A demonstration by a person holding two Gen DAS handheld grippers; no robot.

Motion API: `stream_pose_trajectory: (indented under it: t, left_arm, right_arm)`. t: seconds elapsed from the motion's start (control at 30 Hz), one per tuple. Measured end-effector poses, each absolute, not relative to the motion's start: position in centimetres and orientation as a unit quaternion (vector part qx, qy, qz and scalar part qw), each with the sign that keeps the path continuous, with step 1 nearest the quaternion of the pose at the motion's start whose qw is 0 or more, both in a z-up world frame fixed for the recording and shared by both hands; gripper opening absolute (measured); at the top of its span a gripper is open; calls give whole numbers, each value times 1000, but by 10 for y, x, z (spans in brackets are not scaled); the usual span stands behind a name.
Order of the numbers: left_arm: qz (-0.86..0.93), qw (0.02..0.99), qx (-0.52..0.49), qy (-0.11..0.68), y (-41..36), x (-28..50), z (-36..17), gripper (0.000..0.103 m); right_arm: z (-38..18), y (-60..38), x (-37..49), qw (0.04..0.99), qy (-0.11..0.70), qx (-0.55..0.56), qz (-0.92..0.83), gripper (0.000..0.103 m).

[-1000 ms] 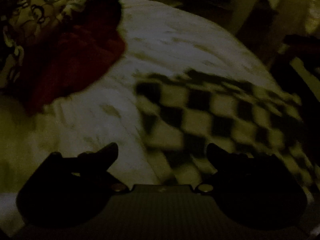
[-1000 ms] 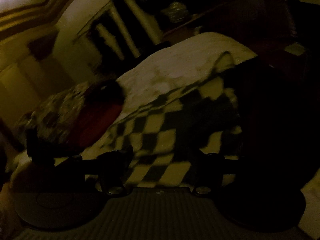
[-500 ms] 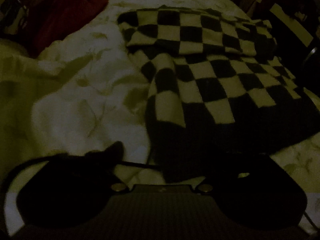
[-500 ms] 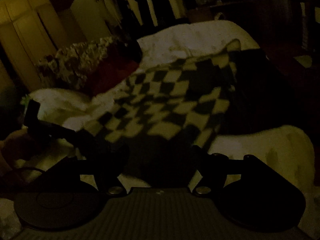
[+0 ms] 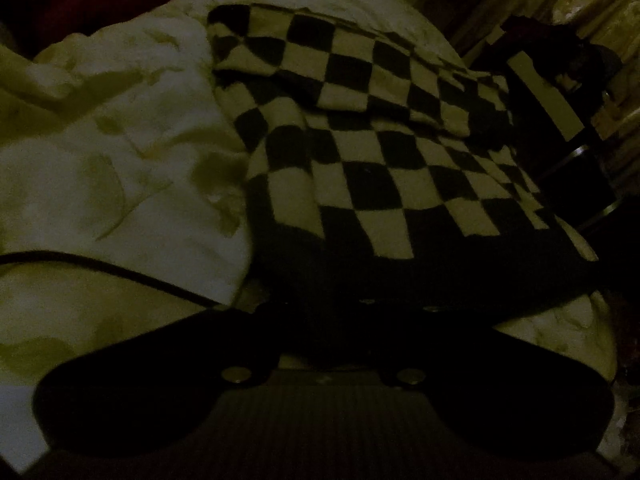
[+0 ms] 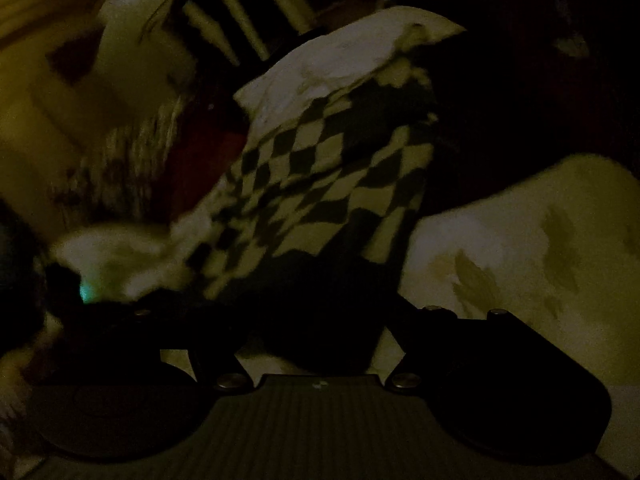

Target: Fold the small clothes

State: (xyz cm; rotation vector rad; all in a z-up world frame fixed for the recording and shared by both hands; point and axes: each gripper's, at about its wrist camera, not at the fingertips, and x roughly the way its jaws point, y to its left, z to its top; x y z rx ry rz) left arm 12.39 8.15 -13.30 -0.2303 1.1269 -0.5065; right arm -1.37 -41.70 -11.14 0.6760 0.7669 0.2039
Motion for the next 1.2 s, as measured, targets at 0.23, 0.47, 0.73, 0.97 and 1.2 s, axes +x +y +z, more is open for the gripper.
stream_pose_trajectory:
  t: [0.23,0.47,0.73,0.97,1.2]
  left_arm:
    - [-218,803,-109,544,79,133,-143,43]
    - [-221,815,-114,524,73,136,-146,5]
    - [-248,817,-197,483,98,124,-122,4]
    - [-280,821,-232,441,114,97,-74,4]
    - [-267,815,-231,460,134,66,-78,4]
  right_arm:
    - [-114,-433,-25,832,361,411,87,103]
    - [-134,-417,10,823,384,401,117,38]
    - [-130,-426,-8,815,338,447,148,23]
    - [-98,-438,-47,810,283,482,178,15]
    - [-100,-424,-77,798,306,489,175,14]
